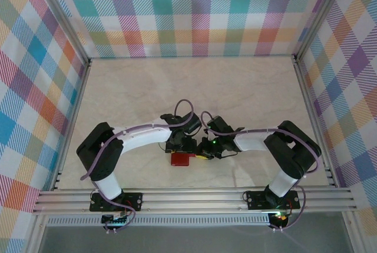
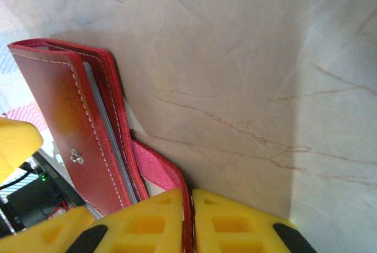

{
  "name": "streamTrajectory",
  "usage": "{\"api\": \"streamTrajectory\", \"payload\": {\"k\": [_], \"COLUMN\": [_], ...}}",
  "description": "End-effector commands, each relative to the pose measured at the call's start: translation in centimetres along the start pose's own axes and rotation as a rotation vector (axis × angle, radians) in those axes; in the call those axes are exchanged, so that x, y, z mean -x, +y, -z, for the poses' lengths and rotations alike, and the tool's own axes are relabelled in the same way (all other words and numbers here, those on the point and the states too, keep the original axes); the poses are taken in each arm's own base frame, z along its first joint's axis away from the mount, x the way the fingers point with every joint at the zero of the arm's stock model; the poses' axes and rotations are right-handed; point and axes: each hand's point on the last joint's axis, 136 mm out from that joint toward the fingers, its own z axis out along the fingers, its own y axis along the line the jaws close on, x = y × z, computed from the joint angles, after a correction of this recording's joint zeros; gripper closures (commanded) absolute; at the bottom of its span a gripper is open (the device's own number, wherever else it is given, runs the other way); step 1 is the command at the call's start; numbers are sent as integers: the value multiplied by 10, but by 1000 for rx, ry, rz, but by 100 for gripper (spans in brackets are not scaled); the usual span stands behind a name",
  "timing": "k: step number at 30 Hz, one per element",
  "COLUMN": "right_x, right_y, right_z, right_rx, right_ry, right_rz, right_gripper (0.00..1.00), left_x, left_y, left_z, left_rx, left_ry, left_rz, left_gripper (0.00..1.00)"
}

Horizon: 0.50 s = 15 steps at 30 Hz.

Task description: Take the credit cards out of the card holder

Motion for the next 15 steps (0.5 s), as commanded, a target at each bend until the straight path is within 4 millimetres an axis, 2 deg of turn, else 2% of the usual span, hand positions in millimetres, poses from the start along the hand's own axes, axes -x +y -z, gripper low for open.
{"api": "streamTrajectory", "payload": {"k": [1, 8, 15], "right_x": [-1, -1, -1], "right_y": [-17, -18, -21], "right_z": [-22, -23, -24], "right_rx": [-15, 1, 10], "right_ry": [2, 13, 15], "right_rz": [1, -6, -17], "right_gripper": [87, 87, 87], "left_x": [-5, -7, -6], "left_y": [2, 16, 19], "left_z": [-1, -5, -7], "left_rx": [52, 151, 174], "left_ry": [26, 44, 53], "left_rz": [-34, -56, -73], "left_gripper": [23, 22, 23]}}
